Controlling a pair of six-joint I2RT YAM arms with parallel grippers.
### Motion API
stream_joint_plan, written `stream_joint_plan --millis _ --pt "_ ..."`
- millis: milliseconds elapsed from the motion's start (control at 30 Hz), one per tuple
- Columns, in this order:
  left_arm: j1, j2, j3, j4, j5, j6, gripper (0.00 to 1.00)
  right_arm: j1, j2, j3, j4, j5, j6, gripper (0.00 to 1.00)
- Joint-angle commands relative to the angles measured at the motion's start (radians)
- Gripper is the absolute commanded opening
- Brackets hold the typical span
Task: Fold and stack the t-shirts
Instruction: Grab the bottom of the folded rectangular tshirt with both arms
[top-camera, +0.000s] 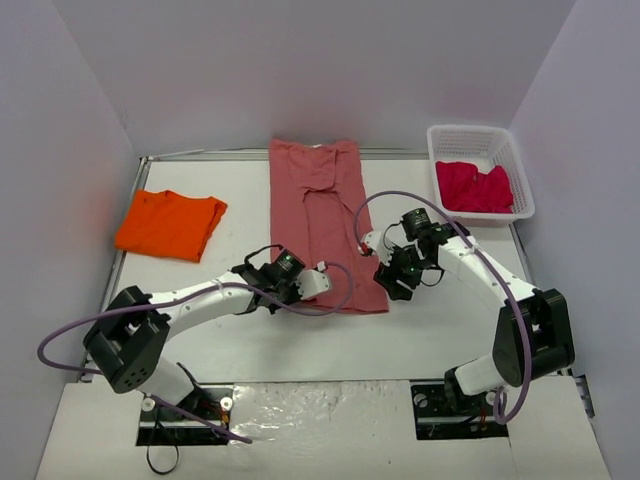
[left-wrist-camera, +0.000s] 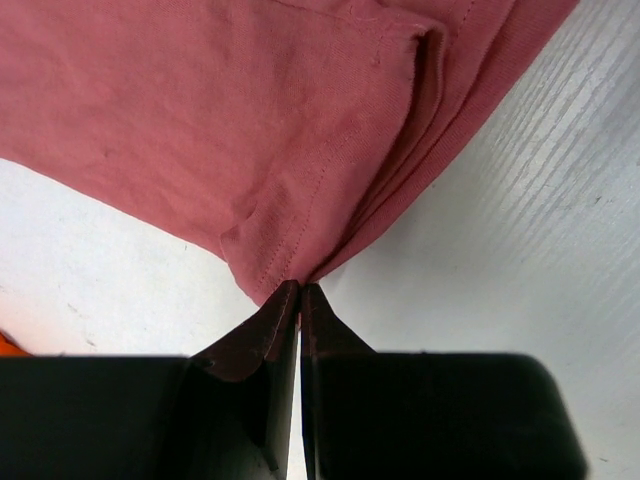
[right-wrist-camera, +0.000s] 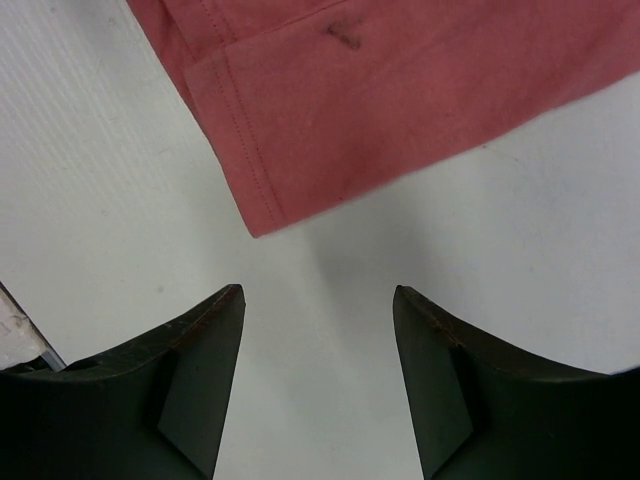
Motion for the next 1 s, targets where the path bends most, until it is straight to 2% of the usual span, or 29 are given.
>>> stream_joint_plan --millis 0,433,967 --pt "0.011 0.008 0.044 -0.008 0.009 -0.016 0.02 0.006 0.030 -0.015 -0.018 -0.067 -0.044 0.57" --pt "0.025 0.037 0.044 0.007 0.009 -0.024 0.02 0.081 0.011 -0.076 -0.013 -0.159 -0.045 0.56" --pt "0.046 0.014 0.035 0.020 0.009 -0.031 0.02 0.158 0.105 -0.150 0.172 -0.050 0.022 0.56"
